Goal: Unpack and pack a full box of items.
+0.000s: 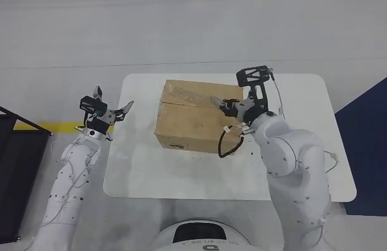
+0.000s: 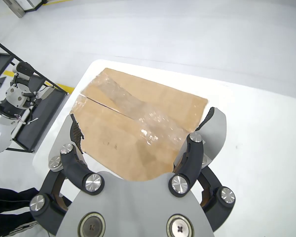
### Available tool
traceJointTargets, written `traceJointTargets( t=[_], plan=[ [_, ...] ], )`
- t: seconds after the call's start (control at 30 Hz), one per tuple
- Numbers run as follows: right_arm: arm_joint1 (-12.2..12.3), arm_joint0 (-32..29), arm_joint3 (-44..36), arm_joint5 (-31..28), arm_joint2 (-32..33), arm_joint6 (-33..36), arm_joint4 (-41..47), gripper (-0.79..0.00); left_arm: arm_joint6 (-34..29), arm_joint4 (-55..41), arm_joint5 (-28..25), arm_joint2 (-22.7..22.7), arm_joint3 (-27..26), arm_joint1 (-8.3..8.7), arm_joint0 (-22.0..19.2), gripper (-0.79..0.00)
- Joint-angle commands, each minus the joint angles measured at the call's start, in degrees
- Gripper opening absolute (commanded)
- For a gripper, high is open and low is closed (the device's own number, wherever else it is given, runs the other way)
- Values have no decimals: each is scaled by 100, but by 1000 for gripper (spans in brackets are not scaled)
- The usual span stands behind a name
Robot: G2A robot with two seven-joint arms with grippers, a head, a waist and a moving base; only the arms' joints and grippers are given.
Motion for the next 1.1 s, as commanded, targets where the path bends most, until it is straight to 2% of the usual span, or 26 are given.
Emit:
traceJointTargets(
  t=[0.0, 0.27, 0.5, 0.63, 0.9, 1.07],
  plan=[
    [21, -181, 27, -142, 374, 8, 369, 0, -51, 24, -9, -20, -27, 6, -10, 0],
    [21, -181, 27, -142, 374, 8, 369, 0, -83, -43, -39, -5, -83, 1, 10, 0],
    [54, -291, 629, -421, 799, -388, 1829, 0, -415, -608, -729, -77, -703, 18, 155, 0],
    [97, -250, 860, -522, 946, -433, 2102, 0, -790, -677, -911, 97, -911, 4, -22, 0],
    [171, -389, 862, -683, 1081, -527, 2655, 0, -1189, -612, -489, 1032, -178, -182, -1009, 0],
    [214, -546, 885, -780, 1253, -648, 3244, 0, -1384, -339, -328, 1477, 407, -277, -1467, 0]
  ],
)
